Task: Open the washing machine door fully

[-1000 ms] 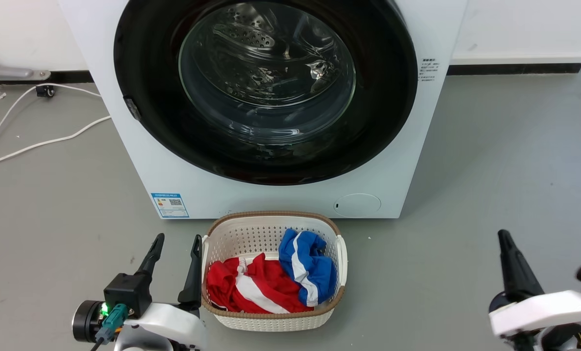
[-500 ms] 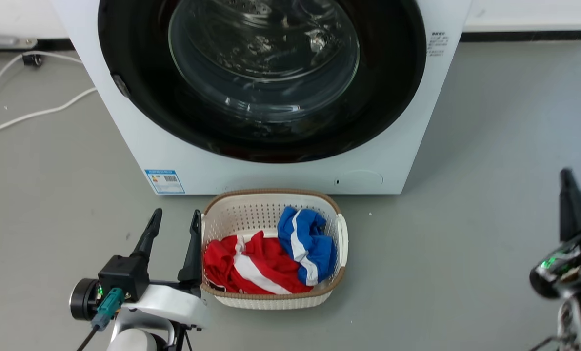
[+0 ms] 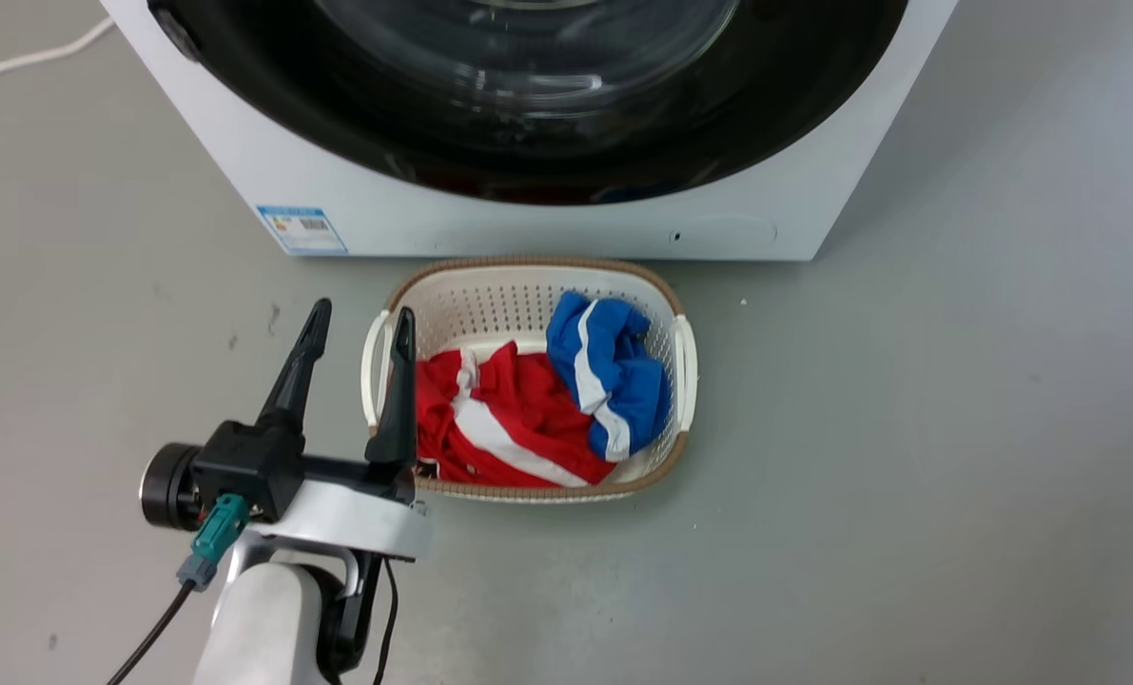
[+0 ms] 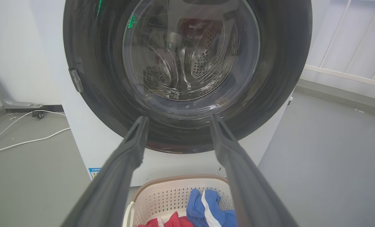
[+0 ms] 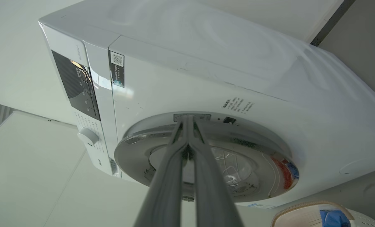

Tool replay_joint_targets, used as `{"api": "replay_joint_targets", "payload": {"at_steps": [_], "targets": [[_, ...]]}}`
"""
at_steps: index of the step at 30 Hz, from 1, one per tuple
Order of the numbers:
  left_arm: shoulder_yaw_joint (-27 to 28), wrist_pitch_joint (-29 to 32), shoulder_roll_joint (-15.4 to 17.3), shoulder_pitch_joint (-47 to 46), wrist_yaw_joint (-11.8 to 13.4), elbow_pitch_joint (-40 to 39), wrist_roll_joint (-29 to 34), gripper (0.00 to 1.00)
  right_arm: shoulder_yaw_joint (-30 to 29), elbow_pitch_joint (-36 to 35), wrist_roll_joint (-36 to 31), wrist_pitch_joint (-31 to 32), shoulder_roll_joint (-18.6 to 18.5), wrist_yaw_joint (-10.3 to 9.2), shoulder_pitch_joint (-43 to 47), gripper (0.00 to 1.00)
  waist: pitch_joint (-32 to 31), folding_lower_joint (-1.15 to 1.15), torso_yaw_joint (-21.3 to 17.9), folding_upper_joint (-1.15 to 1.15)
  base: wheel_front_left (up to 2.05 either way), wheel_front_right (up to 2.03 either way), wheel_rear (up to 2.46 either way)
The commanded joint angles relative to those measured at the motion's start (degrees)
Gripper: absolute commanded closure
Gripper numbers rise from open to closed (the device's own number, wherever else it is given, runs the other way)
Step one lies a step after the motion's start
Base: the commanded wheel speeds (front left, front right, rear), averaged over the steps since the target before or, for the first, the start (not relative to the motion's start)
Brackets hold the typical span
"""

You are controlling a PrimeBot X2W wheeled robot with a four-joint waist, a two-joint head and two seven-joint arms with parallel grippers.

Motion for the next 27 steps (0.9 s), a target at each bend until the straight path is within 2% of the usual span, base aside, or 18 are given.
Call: {"api": "replay_joint_targets", "payload": {"at_steps": [1,8,17,27], "targets": [[0.00,-0.15,0.03,-1.02,0.00,-0.41,0.24,0.00,1.21,1.27,-0.64,1.18,-1.05,0.02,-2.61,1.00,2.25,-0.01,0.60,0.00,0.00,0.00,0.00],[-1.49,-0.15,-0.32,-3.33,0.30,-2.33,0.72,0.00,9.54,10.17,-5.27,9.85,-5.21,0.02,-18.37,1.00,5.92,-0.01,1.97,0.00,0.00,0.00,0.00],[-2.61,-0.15,-0.51,-5.64,0.77,-4.60,0.93,0.00,16.23,18.33,-12.48,15.53,-2.86,0.02,-33.92,1.00,10.28,-0.01,3.37,0.00,0.00,0.00,0.00],[-3.38,-0.15,-0.61,-6.73,1.33,-5.32,0.41,0.00,18.39,23.42,-18.73,16.33,0.47,0.02,-41.39,1.00,13.26,-0.01,4.85,0.00,0.00,0.00,0.00]]}}
